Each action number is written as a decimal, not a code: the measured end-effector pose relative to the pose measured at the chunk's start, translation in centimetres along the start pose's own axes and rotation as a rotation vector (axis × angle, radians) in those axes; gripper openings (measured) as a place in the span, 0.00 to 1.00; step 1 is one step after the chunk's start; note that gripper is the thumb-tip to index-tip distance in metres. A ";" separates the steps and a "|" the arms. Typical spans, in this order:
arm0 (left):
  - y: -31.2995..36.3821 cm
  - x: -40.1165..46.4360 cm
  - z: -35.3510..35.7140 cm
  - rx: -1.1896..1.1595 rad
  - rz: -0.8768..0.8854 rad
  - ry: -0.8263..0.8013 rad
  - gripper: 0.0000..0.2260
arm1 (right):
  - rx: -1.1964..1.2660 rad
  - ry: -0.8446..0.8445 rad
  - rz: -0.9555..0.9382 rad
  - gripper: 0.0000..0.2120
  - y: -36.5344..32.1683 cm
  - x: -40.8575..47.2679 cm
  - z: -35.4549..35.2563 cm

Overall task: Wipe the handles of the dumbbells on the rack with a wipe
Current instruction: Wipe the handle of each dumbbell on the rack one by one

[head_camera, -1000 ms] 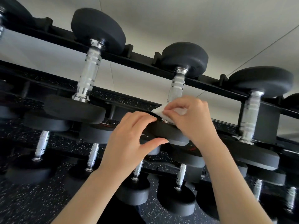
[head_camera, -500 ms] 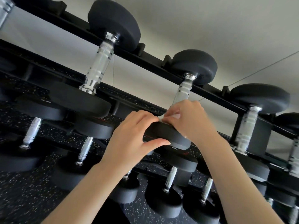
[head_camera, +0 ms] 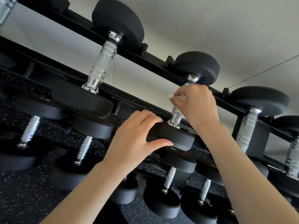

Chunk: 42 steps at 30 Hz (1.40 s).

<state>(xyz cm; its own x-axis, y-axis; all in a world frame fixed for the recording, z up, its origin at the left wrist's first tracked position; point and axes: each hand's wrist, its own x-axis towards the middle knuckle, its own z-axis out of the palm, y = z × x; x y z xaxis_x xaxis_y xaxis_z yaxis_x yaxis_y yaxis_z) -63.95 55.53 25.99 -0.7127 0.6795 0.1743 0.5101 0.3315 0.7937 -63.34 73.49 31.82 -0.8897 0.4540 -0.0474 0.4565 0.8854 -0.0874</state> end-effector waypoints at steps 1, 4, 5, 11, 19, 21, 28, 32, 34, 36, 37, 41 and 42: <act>0.0 0.0 0.0 0.000 -0.002 0.000 0.23 | 0.002 0.010 0.003 0.09 0.1 0.3 0.0; 0.0 -0.1 0.0 0.002 -0.003 0.000 0.23 | 0.001 0.060 0.016 0.08 0.4 1.2 0.0; 0.0 -0.1 0.0 0.004 -0.002 0.001 0.23 | 0.002 0.088 0.021 0.08 0.5 1.6 0.0; 0.0 -0.1 -0.1 -0.002 -0.003 0.000 0.23 | -0.039 0.376 0.005 0.10 1.7 2.6 1.4; 0.1 0.1 -0.3 0.011 0.000 -0.025 0.23 | 0.424 0.517 0.158 0.04 3.1 0.1 2.7; 0.1 0.2 -0.3 0.008 0.010 -0.044 0.23 | 0.622 0.404 0.198 0.01 3.4 -0.7 2.5; 0.0 0.6 -0.9 0.046 0.046 -0.105 0.24 | 0.746 0.215 0.219 0.02 3.2 -3.8 2.7; 0.4 1.3 -1.4 0.066 0.112 -0.139 0.25 | 0.727 0.204 0.252 0.02 3.1 -5.7 2.7; 1.1 1.8 -1.4 0.069 0.156 -0.169 0.25 | 0.735 0.251 0.308 0.04 3.4 -6.9 2.2; 2.1 2.3 -1.0 0.086 0.206 -0.195 0.24 | 0.755 0.290 0.374 0.04 4.1 -8.1 1.4; 2.7 2.5 -0.6 0.097 0.236 -0.207 0.24 | 0.767 0.306 0.406 0.04 4.6 -8.7 0.9; 5.3 3.0 1.3 0.156 0.361 -0.253 0.23 | 0.755 0.424 0.514 0.03 7.2 -11.0 -0.9; 6.0 3.1 1.8 0.175 0.390 -0.270 0.23 | 0.751 0.453 0.542 0.03 7.9 -11.5 -1.3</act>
<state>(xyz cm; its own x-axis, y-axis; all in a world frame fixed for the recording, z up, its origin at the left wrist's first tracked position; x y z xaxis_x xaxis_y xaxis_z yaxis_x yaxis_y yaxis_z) -62.21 60.80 30.21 -0.3147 0.9119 0.2635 0.8031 0.1079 0.5859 -49.48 75.38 32.99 -0.4102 0.9065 0.0998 0.5426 0.3306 -0.7722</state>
